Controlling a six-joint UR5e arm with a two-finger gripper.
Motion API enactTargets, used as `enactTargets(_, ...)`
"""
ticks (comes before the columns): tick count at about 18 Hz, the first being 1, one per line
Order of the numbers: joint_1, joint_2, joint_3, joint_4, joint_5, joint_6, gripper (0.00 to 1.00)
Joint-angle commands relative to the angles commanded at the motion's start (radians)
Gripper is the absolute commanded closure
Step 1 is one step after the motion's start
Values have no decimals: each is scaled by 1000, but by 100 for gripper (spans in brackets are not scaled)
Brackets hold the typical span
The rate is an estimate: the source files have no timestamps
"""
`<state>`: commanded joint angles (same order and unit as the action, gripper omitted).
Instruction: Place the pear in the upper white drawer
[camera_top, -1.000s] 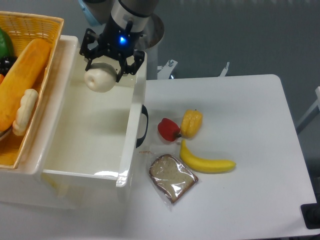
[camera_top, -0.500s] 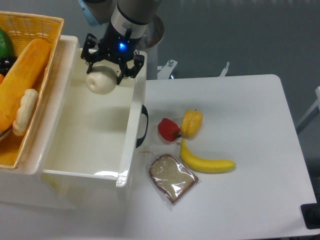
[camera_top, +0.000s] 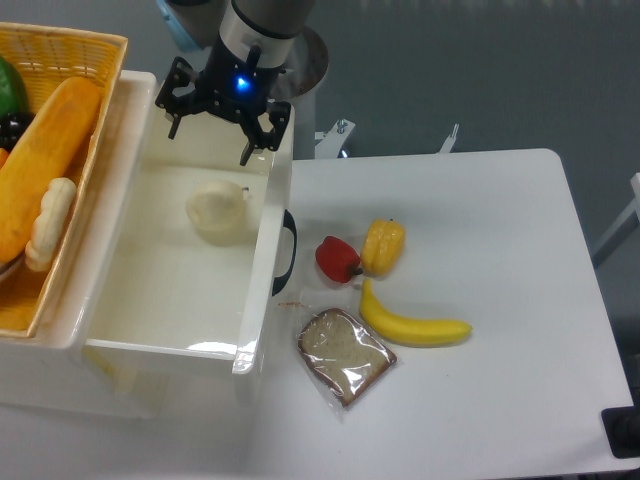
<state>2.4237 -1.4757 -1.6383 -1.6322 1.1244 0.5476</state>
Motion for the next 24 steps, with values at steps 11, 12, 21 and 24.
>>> enactTargets(11,109,-2,14,160,179,193,0)
enactTargets(12,117,-2,14,160,213,253,0)
enactTargets(21,198,-84,-8,178,393,503,0)
enactTargets(24,227,-113,-2,222,391,503,0)
